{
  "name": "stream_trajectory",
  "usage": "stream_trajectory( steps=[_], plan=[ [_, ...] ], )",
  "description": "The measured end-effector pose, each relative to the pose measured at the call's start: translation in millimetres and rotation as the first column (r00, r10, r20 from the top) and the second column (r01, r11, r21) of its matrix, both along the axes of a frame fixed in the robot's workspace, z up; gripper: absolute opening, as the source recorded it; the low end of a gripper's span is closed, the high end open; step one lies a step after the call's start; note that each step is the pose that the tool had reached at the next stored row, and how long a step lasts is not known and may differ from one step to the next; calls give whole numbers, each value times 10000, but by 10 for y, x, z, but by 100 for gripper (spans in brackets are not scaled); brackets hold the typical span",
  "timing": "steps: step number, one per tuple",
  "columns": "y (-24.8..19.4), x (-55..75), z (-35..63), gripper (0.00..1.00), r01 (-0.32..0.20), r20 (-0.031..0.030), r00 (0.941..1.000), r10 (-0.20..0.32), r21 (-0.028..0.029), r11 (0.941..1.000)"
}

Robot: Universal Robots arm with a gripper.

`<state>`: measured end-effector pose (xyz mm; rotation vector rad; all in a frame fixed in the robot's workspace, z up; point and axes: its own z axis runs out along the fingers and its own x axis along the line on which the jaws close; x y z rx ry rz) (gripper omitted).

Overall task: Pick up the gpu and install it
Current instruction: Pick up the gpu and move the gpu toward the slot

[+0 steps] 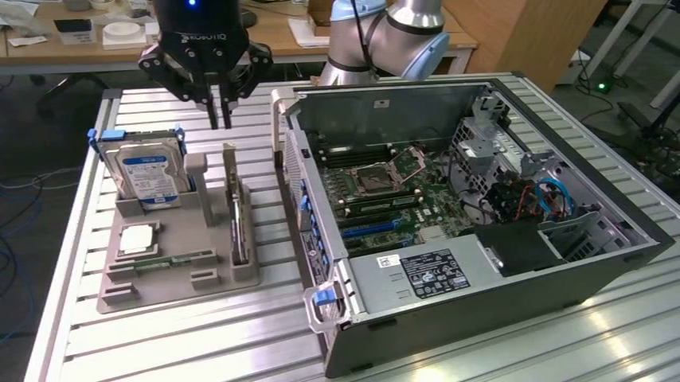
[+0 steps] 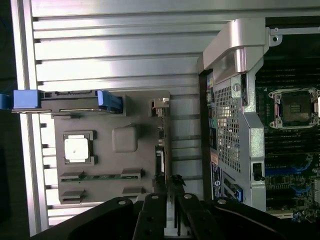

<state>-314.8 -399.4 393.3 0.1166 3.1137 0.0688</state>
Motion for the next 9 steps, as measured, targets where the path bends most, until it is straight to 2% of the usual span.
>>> stream_trajectory(
  steps=[2, 4, 7, 8, 9],
  plan=[
    [0, 0, 0, 29, 0, 0, 10000, 0, 0, 10000],
    [0, 0, 0, 29, 0, 0, 10000, 0, 0, 10000],
    [0, 0, 0, 47, 0, 0, 10000, 0, 0, 10000],
    [0, 0, -3, 47, -5, 0, 10000, 5, -1, 10000],
    [-3, -1, -8, 53, -46, 2, 10000, 46, -1, 10000]
  ],
)
